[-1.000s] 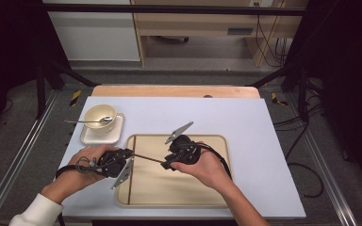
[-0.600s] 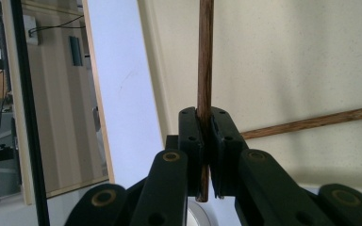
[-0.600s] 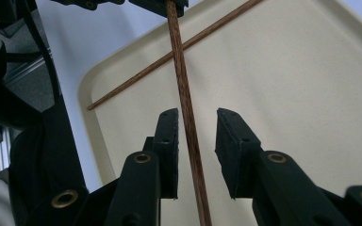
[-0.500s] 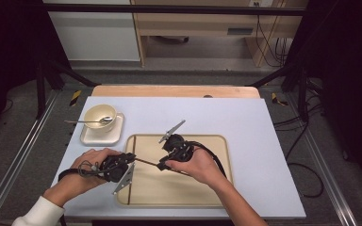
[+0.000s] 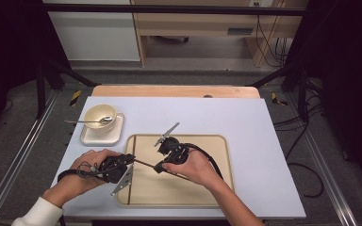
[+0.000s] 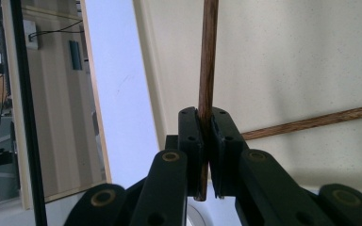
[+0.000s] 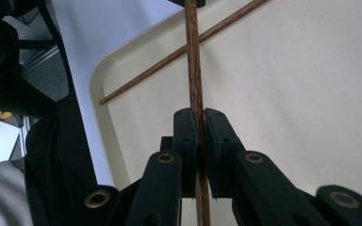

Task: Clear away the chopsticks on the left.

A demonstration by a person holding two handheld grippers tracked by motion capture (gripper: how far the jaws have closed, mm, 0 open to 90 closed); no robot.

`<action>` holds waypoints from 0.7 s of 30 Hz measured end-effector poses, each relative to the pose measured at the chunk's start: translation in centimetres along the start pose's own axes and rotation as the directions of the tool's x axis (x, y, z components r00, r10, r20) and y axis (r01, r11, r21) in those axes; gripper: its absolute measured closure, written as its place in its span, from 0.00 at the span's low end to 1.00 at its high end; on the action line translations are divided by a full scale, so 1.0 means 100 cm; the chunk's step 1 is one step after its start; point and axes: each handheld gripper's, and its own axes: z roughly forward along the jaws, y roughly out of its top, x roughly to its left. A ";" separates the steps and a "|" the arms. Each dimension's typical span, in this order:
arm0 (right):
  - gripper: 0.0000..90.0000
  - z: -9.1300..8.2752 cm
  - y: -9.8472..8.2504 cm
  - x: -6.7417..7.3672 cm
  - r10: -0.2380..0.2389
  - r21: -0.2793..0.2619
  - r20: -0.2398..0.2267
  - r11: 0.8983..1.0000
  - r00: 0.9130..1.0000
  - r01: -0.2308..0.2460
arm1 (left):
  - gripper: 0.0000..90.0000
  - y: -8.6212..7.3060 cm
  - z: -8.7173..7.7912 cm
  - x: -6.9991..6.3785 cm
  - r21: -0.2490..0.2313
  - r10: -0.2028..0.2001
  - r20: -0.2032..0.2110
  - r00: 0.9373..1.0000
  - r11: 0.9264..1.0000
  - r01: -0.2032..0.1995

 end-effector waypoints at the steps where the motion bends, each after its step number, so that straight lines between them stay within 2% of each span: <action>1: 0.94 0.000 0.000 0.000 -0.003 0.001 0.002 1.000 1.000 0.003 | 0.93 0.000 0.000 0.000 -0.001 -0.004 0.002 1.000 1.000 0.004; 6: 0.95 0.002 0.001 0.001 -0.008 0.005 -0.001 1.000 1.000 0.008 | 0.91 -0.003 0.001 0.001 -0.004 -0.031 0.010 0.999 1.000 0.031; 7: 0.95 0.002 0.001 0.001 -0.007 0.007 0.001 1.000 1.000 0.007 | 0.88 -0.004 0.001 0.001 -0.002 -0.050 0.004 0.999 0.999 0.050; 8: 0.95 0.003 0.000 0.000 0.008 0.006 0.008 1.000 1.000 -0.008 | 0.76 -0.007 0.001 0.002 0.007 -0.108 -0.013 0.994 0.994 0.108; 9: 0.95 0.003 0.000 0.000 0.008 0.006 0.008 1.000 1.000 -0.008 | 0.72 -0.007 0.001 0.002 0.007 -0.108 -0.013 0.994 0.994 0.108; 10: 0.95 0.003 0.000 -0.001 0.020 -0.003 0.014 1.000 1.000 -0.020 | 0.66 -0.011 0.001 0.002 0.024 -0.175 -0.027 0.984 0.984 0.175; 11: 0.95 0.003 0.000 -0.002 0.022 -0.003 0.021 1.000 1.000 -0.022 | 0.61 -0.014 0.001 0.002 0.021 -0.202 -0.029 0.979 0.979 0.203; 13: 0.95 0.003 -0.001 -0.002 0.039 -0.015 0.036 0.999 0.999 -0.039 | 0.50 -0.020 0.001 0.002 -0.001 -0.276 -0.028 0.961 0.961 0.276; 14: 0.95 0.004 -0.002 -0.003 0.055 -0.026 0.044 0.998 0.997 -0.054 | 0.46 -0.024 0.000 0.001 -0.012 -0.319 -0.031 0.947 0.948 0.319; 16: 0.95 0.005 -0.003 -0.005 0.081 -0.050 0.060 0.996 0.995 -0.078 | 0.39 -0.029 -0.003 -0.004 -0.017 -0.424 -0.077 0.902 0.906 0.424; 17: 0.95 0.006 -0.003 -0.006 0.096 -0.059 0.070 0.994 0.993 -0.092 | 0.35 -0.032 -0.005 -0.006 -0.014 -0.464 -0.097 0.881 0.885 0.465; 18: 0.95 0.008 -0.004 -0.007 0.113 -0.072 0.076 0.992 0.991 -0.108 | 0.33 -0.034 -0.005 -0.009 -0.043 -0.523 -0.119 0.844 0.852 0.522; 19: 0.95 0.009 -0.005 -0.008 0.131 -0.082 0.081 0.989 0.988 -0.125 | 0.32 -0.037 -0.008 -0.011 -0.031 -0.544 -0.144 0.827 0.837 0.546; 21: 0.95 0.013 -0.006 -0.009 0.166 -0.099 0.097 0.983 0.981 -0.157 | 0.30 -0.042 -0.011 -0.016 -0.060 -0.626 -0.173 0.760 0.777 0.627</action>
